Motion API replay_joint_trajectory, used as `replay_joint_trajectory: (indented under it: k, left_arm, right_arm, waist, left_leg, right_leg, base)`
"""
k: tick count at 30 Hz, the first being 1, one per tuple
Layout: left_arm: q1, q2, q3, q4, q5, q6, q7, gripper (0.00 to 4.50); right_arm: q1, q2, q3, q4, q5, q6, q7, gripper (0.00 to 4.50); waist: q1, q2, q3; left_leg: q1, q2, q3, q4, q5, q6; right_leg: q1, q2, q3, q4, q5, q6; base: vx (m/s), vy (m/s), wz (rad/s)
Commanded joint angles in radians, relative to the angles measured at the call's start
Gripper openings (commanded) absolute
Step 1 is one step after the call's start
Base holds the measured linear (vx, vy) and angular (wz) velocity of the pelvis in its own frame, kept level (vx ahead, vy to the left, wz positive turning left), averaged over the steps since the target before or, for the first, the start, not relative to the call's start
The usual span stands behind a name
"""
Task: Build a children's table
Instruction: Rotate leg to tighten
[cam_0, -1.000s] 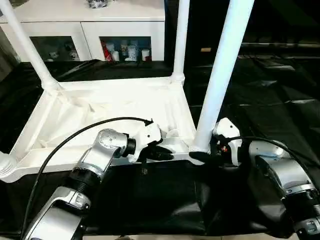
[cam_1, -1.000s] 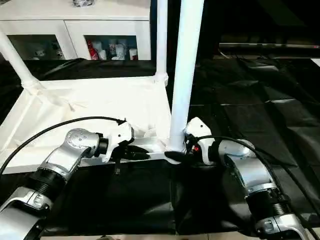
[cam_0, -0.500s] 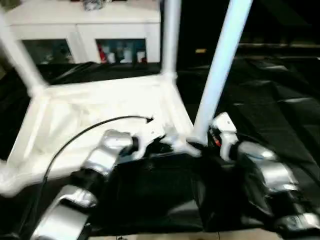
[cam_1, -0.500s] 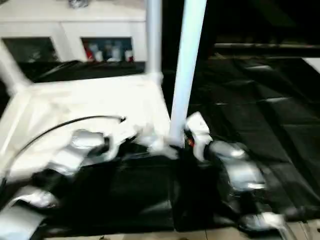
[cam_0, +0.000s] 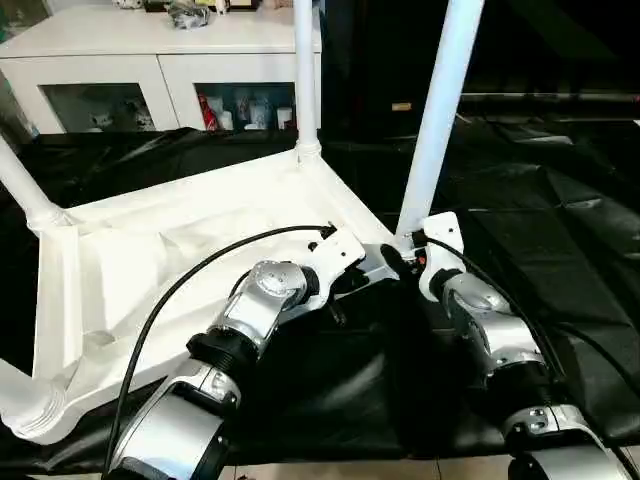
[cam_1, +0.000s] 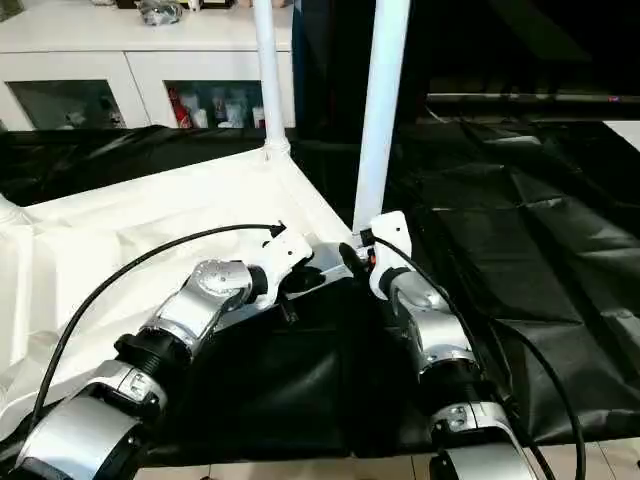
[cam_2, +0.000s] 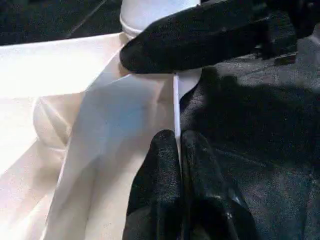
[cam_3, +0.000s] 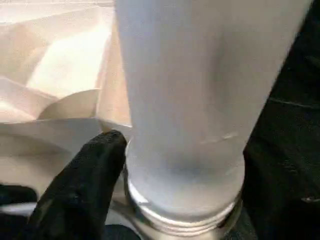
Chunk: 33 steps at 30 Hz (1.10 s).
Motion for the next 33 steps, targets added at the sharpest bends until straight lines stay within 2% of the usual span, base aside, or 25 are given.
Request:
replay_joint_trajectory:
  k: [1,3,4,6,8,9,10,12,15,18,23,33]
  left_arm:
    - [0.032,-0.004,-0.029,-0.003,-0.026,-0.047,-0.076,0.0]
    - [0.038,0.023,-0.031,-0.013,-0.033,-0.079,-0.125,0.0]
    - [0.048,0.058,-0.026,-0.028,-0.05,-0.106,-0.191,0.0]
    - [0.055,0.085,-0.024,-0.04,-0.064,-0.128,-0.242,0.0]
    - [0.058,0.102,-0.026,-0.044,-0.066,-0.146,-0.264,0.0]
    - [0.06,0.112,-0.024,-0.05,-0.075,-0.148,-0.29,0.0]
    - [0.062,0.123,-0.02,-0.058,-0.089,-0.148,-0.324,0.0]
    - [0.066,0.132,-0.014,-0.075,-0.111,-0.144,-0.373,0.0]
    - [0.07,0.138,-0.012,-0.093,-0.132,-0.145,-0.42,0.0]
    - [0.071,0.139,-0.013,-0.097,-0.148,-0.14,-0.455,0.0]
    - [0.069,0.138,-0.011,-0.09,-0.147,-0.142,-0.461,0.0]
    - [0.079,0.142,-0.007,-0.1,-0.143,-0.134,-0.471,0.0]
  right_arm:
    - [-0.004,-0.011,0.029,-0.051,0.039,-0.004,0.105,3.84]
    - [0.012,-0.065,0.055,-0.096,0.044,0.009,0.202,4.06]
    - [0.045,-0.157,0.099,-0.164,0.032,0.023,0.324,4.06]
    - [0.075,-0.228,0.125,-0.22,0.029,0.03,0.417,4.18]
    - [0.092,-0.262,0.132,-0.247,0.032,0.031,0.464,4.18]
    - [0.102,-0.289,0.134,-0.264,0.035,0.033,0.495,4.18]
    - [0.113,-0.318,0.134,-0.282,0.042,0.035,0.537,4.18]
    - [0.123,-0.345,0.139,-0.3,0.05,0.045,0.582,4.18]
    - [0.128,-0.363,0.146,-0.315,0.059,0.057,0.598,4.18]
    - [0.123,-0.354,0.144,-0.309,0.067,0.067,0.597,4.18]
    - [0.109,-0.329,0.143,-0.296,0.069,0.072,0.601,3.68]
    - [0.106,-0.324,0.155,-0.284,0.067,0.07,0.611,2.87]
  waist:
    - [0.0,-0.02,-0.049]
    - [0.003,-0.021,-0.05]
    - [0.008,-0.018,-0.05]
    - [0.018,-0.021,-0.05]
    - [0.019,-0.02,-0.051]
    - [0.02,-0.02,-0.053]
    - [0.022,-0.016,-0.054]
    - [0.023,-0.017,-0.054]
    - [0.023,-0.016,-0.054]
    - [0.025,-0.016,-0.051]
    - [0.025,-0.018,-0.051]
    - [0.026,-0.016,-0.052]
  left_leg:
    - [0.007,0.034,-0.022,-0.077,-0.318,0.044]
    - [0.008,0.034,-0.019,-0.075,-0.296,0.054]
    - [0.008,0.036,-0.017,-0.073,-0.276,0.062]
    - [0.01,0.04,-0.014,-0.07,-0.262,0.078]
    - [0.0,0.039,-0.016,-0.07,-0.232,0.086]
    - [0.0,0.039,-0.016,-0.069,-0.224,0.087]
    - [0.002,0.042,-0.015,-0.067,-0.21,0.09]
    - [0.001,0.043,-0.014,-0.066,-0.202,0.094]
    - [0.002,0.043,-0.012,-0.064,-0.201,0.097]
    - [0.007,0.043,-0.011,-0.066,-0.22,0.087]
    - [0.006,0.043,-0.013,-0.068,-0.228,0.071]
    - [0.004,0.043,-0.013,-0.067,-0.212,0.074]
  right_leg:
    - [0.033,-0.044,0.026,-0.091,-0.363,-0.176]
    - [0.034,-0.045,0.027,-0.09,-0.342,-0.187]
    - [0.035,-0.045,0.028,-0.086,-0.314,-0.199]
    - [0.037,-0.045,0.031,-0.083,-0.278,-0.204]
    - [0.044,-0.047,0.028,-0.076,-0.254,-0.21]
    - [0.044,-0.046,0.028,-0.074,-0.243,-0.213]
    - [0.043,-0.046,0.028,-0.07,-0.211,-0.23]
    - [0.044,-0.043,0.026,-0.065,-0.183,-0.249]
    - [0.042,-0.044,0.026,-0.064,-0.179,-0.262]
    - [0.039,-0.046,0.027,-0.071,-0.236,-0.254]
    - [0.039,-0.046,0.028,-0.071,-0.258,-0.239]
    - [0.04,-0.046,0.027,-0.069,-0.238,-0.242]
  base:
    - [0.0,0.0,0.0]
    - [0.0,0.0,0.0]
    - [0.0,0.0,0.0]
    - [0.0,0.0,0.0]
    - [0.0,0.0,0.0]
    - [0.0,0.0,0.0]
    - [0.0,0.0,0.0]
    - [0.0,0.0,0.0]
    - [0.0,0.0,0.0]
    - [0.0,0.0,0.0]
    - [0.0,0.0,0.0]
    - [0.0,0.0,0.0]
